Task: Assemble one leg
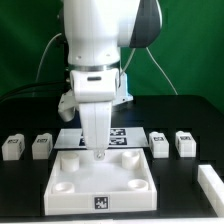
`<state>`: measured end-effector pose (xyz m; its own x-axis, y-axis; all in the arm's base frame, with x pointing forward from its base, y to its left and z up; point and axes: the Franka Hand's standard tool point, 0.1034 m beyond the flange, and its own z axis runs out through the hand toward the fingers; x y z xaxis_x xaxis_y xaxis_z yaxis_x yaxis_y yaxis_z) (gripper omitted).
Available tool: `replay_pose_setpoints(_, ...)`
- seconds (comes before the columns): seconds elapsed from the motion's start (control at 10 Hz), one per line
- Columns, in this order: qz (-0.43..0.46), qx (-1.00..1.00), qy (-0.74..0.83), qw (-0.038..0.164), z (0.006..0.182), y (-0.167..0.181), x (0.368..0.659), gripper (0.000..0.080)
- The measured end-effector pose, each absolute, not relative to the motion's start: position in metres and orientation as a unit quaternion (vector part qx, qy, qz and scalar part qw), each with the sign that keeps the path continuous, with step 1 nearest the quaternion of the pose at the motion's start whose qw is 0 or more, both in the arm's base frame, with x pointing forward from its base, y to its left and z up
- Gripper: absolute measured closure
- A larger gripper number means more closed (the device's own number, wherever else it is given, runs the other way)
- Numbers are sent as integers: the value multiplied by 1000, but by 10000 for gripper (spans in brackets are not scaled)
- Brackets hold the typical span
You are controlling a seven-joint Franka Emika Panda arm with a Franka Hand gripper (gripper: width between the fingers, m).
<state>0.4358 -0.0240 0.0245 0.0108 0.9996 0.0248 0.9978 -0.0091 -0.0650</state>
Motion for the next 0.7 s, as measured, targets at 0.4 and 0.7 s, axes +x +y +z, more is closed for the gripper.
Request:
replay_pose_setpoints(0.4, 14, -712, -701, 33, 21, -25, 438, 276)
replay_pose_setpoints(0.7, 15, -712, -701, 34, 21, -25, 438, 594)
